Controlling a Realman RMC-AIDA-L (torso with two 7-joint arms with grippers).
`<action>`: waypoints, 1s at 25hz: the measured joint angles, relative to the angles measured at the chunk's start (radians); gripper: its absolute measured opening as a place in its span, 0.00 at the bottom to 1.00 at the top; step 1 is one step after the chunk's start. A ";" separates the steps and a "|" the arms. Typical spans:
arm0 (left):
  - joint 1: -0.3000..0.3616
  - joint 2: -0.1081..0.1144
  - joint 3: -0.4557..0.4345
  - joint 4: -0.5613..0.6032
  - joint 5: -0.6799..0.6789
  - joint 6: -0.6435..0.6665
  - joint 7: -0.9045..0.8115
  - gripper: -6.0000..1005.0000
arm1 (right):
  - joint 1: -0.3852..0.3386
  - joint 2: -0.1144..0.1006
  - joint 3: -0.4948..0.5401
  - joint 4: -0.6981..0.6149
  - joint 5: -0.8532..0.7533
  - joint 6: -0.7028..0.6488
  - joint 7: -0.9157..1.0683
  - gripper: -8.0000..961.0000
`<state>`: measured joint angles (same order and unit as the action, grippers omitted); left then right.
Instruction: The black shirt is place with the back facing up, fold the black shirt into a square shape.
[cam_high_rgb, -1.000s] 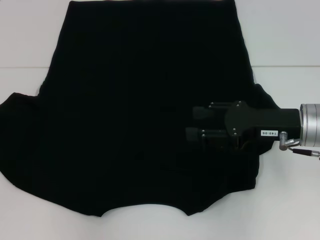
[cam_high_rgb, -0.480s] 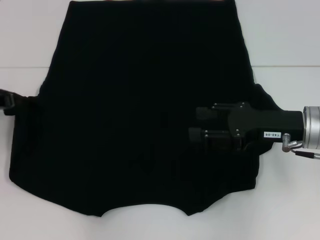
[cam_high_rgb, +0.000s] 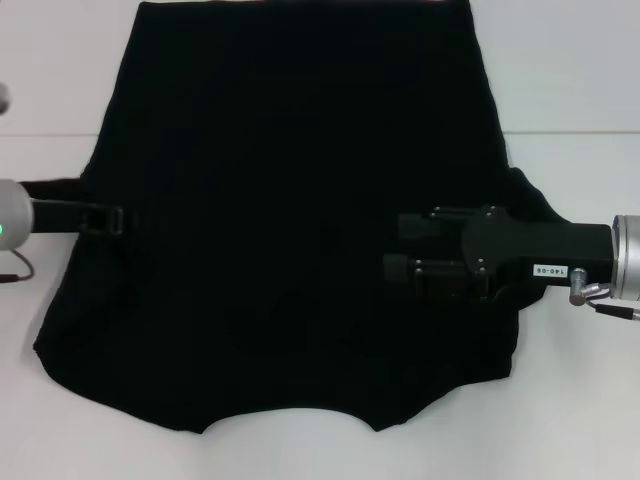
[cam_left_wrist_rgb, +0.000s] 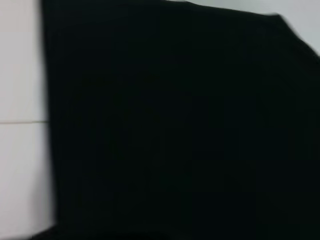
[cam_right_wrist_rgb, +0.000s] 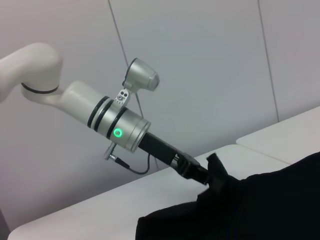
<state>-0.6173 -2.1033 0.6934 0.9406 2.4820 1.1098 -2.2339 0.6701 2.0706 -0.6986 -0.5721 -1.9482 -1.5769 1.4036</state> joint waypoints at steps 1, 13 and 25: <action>0.000 -0.004 0.007 0.000 -0.007 0.005 0.012 0.00 | 0.000 0.000 0.000 0.000 0.000 0.000 0.000 0.74; -0.007 -0.008 0.078 -0.026 -0.025 0.022 0.063 0.05 | 0.003 0.000 0.000 -0.003 0.000 0.002 -0.001 0.74; 0.001 -0.009 0.046 -0.011 -0.025 -0.018 0.037 0.37 | 0.003 0.000 -0.002 -0.006 0.000 -0.002 -0.002 0.74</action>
<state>-0.6163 -2.1126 0.7397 0.9296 2.4570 1.0922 -2.1968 0.6735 2.0706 -0.7009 -0.5784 -1.9482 -1.5787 1.4020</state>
